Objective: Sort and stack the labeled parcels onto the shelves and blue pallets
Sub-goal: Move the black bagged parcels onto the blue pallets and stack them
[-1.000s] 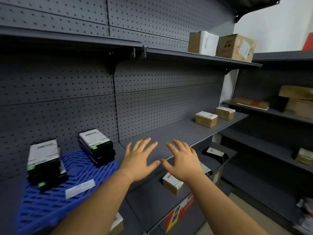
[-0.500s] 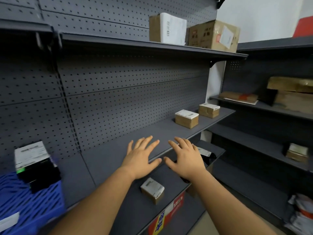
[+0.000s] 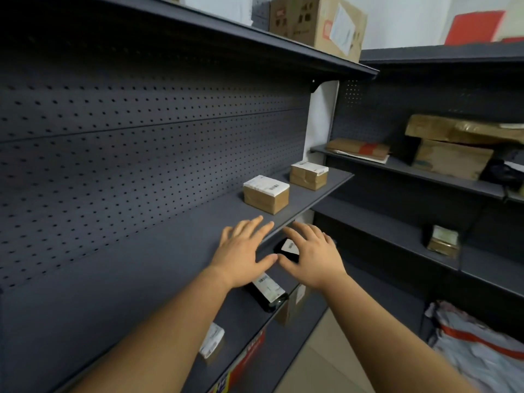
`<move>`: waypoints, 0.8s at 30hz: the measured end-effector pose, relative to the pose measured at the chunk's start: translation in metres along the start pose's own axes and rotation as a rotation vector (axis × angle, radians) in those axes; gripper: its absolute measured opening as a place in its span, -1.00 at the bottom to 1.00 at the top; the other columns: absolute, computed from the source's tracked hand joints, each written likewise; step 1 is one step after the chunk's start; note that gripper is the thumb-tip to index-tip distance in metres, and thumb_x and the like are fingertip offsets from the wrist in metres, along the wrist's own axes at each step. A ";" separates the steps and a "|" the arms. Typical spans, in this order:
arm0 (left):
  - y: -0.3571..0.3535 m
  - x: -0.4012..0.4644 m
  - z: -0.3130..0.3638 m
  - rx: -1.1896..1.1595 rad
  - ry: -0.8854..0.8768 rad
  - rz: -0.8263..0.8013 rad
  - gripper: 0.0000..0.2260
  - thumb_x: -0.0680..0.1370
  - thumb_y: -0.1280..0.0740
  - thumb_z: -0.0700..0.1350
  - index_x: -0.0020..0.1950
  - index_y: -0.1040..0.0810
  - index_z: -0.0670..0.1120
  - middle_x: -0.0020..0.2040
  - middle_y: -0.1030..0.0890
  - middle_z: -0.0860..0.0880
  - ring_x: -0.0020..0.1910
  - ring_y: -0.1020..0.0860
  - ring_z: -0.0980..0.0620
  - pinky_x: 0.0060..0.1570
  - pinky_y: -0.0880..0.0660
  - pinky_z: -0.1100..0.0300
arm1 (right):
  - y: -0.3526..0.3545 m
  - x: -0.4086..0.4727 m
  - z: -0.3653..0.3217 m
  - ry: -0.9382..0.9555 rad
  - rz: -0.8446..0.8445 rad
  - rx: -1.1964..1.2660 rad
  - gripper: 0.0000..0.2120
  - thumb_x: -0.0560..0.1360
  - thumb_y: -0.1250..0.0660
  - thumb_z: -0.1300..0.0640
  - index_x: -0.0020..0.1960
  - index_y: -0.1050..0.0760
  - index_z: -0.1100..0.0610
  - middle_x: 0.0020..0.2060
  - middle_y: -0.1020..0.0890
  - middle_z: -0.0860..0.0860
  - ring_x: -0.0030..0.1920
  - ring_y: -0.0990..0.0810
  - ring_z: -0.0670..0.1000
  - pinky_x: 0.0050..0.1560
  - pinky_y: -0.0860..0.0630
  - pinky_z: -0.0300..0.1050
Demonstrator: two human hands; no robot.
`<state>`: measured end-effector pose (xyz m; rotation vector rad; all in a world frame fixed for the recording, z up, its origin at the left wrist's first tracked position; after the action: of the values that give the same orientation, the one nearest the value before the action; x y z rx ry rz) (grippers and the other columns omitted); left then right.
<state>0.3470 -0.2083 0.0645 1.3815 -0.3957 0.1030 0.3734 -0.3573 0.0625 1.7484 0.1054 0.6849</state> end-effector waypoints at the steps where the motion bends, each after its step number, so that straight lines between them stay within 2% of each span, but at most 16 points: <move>1: -0.008 0.009 0.005 0.001 -0.011 -0.007 -0.37 0.54 -0.09 0.33 0.55 0.02 0.20 0.58 -0.01 0.09 0.53 0.02 0.06 0.46 0.01 -0.05 | -0.003 0.003 0.011 -0.012 -0.004 -0.005 -0.30 0.41 -0.01 -0.38 0.47 -0.25 -0.12 0.46 -0.29 -0.07 0.47 -0.19 0.03 0.39 -0.24 0.15; 4: -0.033 0.030 0.019 -0.005 -0.027 -0.038 -0.37 0.54 -0.09 0.32 0.56 0.00 0.19 0.58 -0.03 0.08 0.53 0.02 0.05 0.47 0.03 -0.06 | -0.016 0.007 0.045 -0.039 -0.046 -0.017 -0.32 0.43 -0.06 -0.37 0.49 -0.21 -0.13 0.47 -0.27 -0.06 0.49 -0.16 0.03 0.42 -0.21 0.16; 9: -0.073 0.059 0.049 0.021 -0.056 -0.063 -0.39 0.55 -0.09 0.29 0.55 -0.03 0.17 0.55 -0.11 0.08 0.51 -0.05 0.07 0.46 -0.01 -0.04 | -0.043 0.018 0.101 -0.050 -0.108 0.004 -0.24 0.36 0.05 -0.41 0.50 -0.19 -0.14 0.48 -0.26 -0.05 0.49 -0.15 0.04 0.42 -0.21 0.17; 13: -0.122 0.074 0.069 0.010 0.003 -0.127 -0.39 0.54 -0.10 0.30 0.55 -0.05 0.17 0.54 -0.16 0.08 0.50 -0.09 0.07 0.45 -0.05 -0.03 | -0.071 0.024 0.147 -0.006 -0.181 0.021 -0.31 0.44 -0.11 -0.36 0.50 -0.19 -0.11 0.49 -0.25 -0.05 0.49 -0.14 0.05 0.42 -0.19 0.15; 15: -0.149 0.081 0.076 0.010 0.062 -0.174 -0.38 0.54 -0.10 0.31 0.55 -0.05 0.16 0.54 -0.15 0.08 0.50 -0.08 0.07 0.44 -0.06 -0.04 | -0.088 0.023 0.167 0.034 -0.240 0.022 -0.31 0.45 -0.12 -0.35 0.51 -0.18 -0.09 0.49 -0.23 -0.03 0.48 -0.14 0.06 0.42 -0.18 0.15; 21: -0.222 0.093 0.099 -0.017 0.231 -0.281 -0.37 0.55 -0.09 0.31 0.56 -0.01 0.18 0.57 -0.08 0.07 0.53 -0.05 0.02 0.46 0.00 -0.05 | -0.140 0.019 0.218 0.153 -0.385 0.042 -0.19 0.34 0.09 -0.41 0.52 -0.14 -0.09 0.52 -0.18 -0.01 0.51 -0.09 0.07 0.44 -0.15 0.14; 24: -0.254 0.086 0.104 -0.061 0.290 -0.298 -0.34 0.48 -0.01 0.36 0.55 -0.03 0.20 0.57 -0.08 0.06 0.53 -0.05 0.00 0.46 0.02 -0.06 | -0.162 0.017 0.236 0.193 -0.431 0.064 -0.13 0.28 0.17 -0.43 0.51 -0.15 -0.09 0.51 -0.20 -0.01 0.51 -0.11 0.09 0.44 -0.16 0.16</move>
<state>0.4814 -0.3723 -0.1303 1.3275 0.0500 0.0442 0.5494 -0.5046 -0.1105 1.6426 0.6237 0.5323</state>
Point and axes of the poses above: each hand's wrist, its own x-axis towards the middle knuckle, its own y-axis out of the back of the hand, z = x × y, the point moved 8 cm from there along x, towards the middle knuckle
